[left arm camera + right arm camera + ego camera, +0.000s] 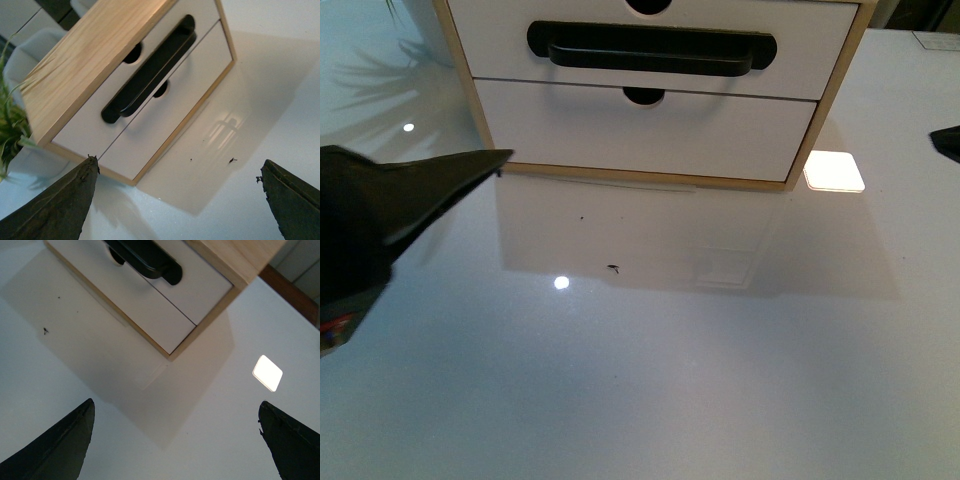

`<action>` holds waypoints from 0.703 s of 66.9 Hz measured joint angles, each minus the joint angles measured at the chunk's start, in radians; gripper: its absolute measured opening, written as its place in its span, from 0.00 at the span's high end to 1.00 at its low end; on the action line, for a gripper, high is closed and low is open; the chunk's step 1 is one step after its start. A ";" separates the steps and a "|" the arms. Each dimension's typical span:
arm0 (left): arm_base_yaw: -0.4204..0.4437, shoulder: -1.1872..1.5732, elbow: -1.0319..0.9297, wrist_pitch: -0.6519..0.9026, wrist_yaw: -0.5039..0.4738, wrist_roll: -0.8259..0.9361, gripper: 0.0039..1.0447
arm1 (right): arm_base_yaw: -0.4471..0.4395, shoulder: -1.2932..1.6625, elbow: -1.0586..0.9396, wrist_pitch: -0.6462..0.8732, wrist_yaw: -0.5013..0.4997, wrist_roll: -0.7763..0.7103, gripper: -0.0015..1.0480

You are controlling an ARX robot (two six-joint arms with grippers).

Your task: Pull drawer

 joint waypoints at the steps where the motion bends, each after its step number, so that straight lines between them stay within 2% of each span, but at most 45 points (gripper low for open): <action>1: -0.004 0.011 0.010 -0.003 0.000 0.012 0.07 | 0.003 0.011 0.007 -0.002 -0.001 -0.006 0.09; 18: -0.054 0.262 0.222 -0.045 0.003 0.150 0.07 | 0.039 0.225 0.175 -0.031 -0.034 -0.106 0.09; 47: -0.023 0.531 0.506 -0.268 0.010 0.413 0.07 | 0.094 0.470 0.415 -0.130 -0.113 -0.231 0.09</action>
